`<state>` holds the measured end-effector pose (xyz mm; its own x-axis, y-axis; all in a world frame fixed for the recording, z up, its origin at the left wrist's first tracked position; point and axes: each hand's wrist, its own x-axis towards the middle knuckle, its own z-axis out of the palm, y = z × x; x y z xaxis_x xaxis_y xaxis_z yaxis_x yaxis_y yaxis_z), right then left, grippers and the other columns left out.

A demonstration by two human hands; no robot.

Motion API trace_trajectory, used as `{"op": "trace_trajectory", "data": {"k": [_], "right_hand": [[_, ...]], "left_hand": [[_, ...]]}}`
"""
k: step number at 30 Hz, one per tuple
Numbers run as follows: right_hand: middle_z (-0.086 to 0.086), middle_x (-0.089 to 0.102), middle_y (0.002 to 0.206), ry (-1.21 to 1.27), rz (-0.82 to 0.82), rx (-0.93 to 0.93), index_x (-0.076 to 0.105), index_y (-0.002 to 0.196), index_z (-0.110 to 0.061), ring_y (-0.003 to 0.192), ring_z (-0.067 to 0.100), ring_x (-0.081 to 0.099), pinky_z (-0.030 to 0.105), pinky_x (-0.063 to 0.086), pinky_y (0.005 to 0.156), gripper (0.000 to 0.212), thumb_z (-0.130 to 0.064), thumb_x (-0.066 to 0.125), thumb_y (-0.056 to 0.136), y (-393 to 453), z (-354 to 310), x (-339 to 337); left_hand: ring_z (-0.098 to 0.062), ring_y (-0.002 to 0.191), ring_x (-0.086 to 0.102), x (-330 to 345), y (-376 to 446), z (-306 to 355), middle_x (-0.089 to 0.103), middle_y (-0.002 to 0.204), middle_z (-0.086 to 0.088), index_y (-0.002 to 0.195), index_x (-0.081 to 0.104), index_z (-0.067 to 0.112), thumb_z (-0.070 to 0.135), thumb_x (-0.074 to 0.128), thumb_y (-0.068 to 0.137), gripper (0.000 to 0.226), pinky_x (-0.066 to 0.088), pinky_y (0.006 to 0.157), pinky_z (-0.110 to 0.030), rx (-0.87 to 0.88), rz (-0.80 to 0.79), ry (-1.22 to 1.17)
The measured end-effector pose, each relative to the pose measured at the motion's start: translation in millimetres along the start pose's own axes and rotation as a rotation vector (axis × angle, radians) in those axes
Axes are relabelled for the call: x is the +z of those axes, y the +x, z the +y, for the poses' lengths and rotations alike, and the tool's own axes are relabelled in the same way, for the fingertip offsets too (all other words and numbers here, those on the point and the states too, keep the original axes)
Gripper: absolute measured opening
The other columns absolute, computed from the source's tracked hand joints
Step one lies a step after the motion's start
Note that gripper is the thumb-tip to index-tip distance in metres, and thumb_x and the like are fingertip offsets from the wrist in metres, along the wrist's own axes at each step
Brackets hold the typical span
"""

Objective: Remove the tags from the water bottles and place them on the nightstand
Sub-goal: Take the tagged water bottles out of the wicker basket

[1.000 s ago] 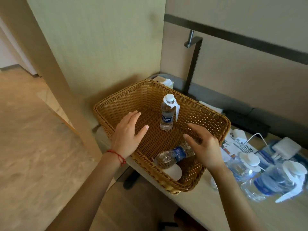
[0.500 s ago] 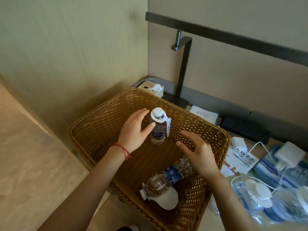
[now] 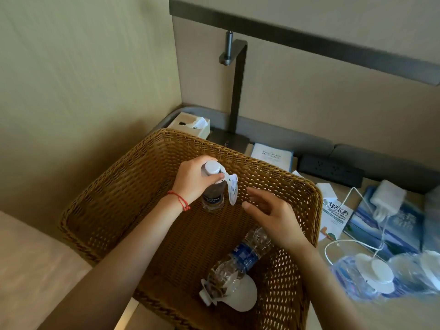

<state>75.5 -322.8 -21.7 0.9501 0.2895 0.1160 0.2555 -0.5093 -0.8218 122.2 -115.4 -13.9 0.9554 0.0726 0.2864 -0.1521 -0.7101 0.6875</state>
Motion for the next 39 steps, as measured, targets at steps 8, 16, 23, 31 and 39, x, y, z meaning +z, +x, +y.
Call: {"op": "trace_trajectory", "data": {"k": [8,16,23,31,39], "right_hand": [[-0.009,0.064,0.116,0.094,-0.121,0.059,0.057,0.122,-0.025,0.105,0.0,0.058,0.023,0.049,0.093,0.041,-0.032,0.064,0.083,3.8,0.9,2.2],[-0.009,0.055,0.13,-0.058,-0.435,-0.039,0.051,0.127,-0.026,0.115,-0.004,0.049,0.013,0.043,0.094,0.048,-0.03,0.065,0.082,3.0,-1.8,17.7],[-0.004,0.051,0.136,-0.274,-0.742,-0.113,0.049,0.13,-0.024,0.122,0.005,0.045,0.023,0.038,0.1,0.052,-0.031,0.067,0.082,3.2,-0.7,40.6],[-0.002,0.049,0.138,-0.485,-1.071,0.024,0.049,0.13,-0.023,0.125,0.014,0.044,0.032,0.037,0.103,0.053,-0.026,0.069,0.08,12.2,15.3,56.9],[0.003,0.056,0.13,-0.565,-1.254,0.088,0.054,0.125,-0.016,0.118,0.019,0.05,0.038,0.04,0.102,0.052,-0.022,0.072,0.077,22.8,19.2,68.1]], "left_hand": [[-0.015,0.082,0.063,-8.5,-6.4,-8.9,0.072,0.091,-0.01,0.094,0.07,0.005,0.021,0.079,0.068,0.032,0.038,0.068,0.003,0.079,0.044,-0.045],[-0.015,0.069,0.062,-37.9,-21.1,-19.4,0.07,0.076,-0.004,0.085,0.071,0.008,0.025,0.075,0.072,0.022,0.043,0.059,-0.012,0.081,0.125,-0.036],[-0.023,0.066,0.064,-57.5,-44.4,-33.1,0.071,0.071,-0.008,0.079,0.072,0.01,0.029,0.076,0.071,0.021,0.048,0.058,-0.032,0.044,0.089,-0.037],[-0.023,0.071,0.066,-63.7,-49.3,-48.3,0.071,0.074,-0.004,0.083,0.072,0.013,0.028,0.077,0.07,0.02,0.052,0.06,-0.038,-0.002,0.093,-0.138],[-0.02,0.074,0.066,-63.4,-46.4,-57.7,0.071,0.078,-0.005,0.086,0.072,0.01,0.028,0.076,0.071,0.024,0.052,0.061,-0.033,0.004,0.14,-0.131]]}}
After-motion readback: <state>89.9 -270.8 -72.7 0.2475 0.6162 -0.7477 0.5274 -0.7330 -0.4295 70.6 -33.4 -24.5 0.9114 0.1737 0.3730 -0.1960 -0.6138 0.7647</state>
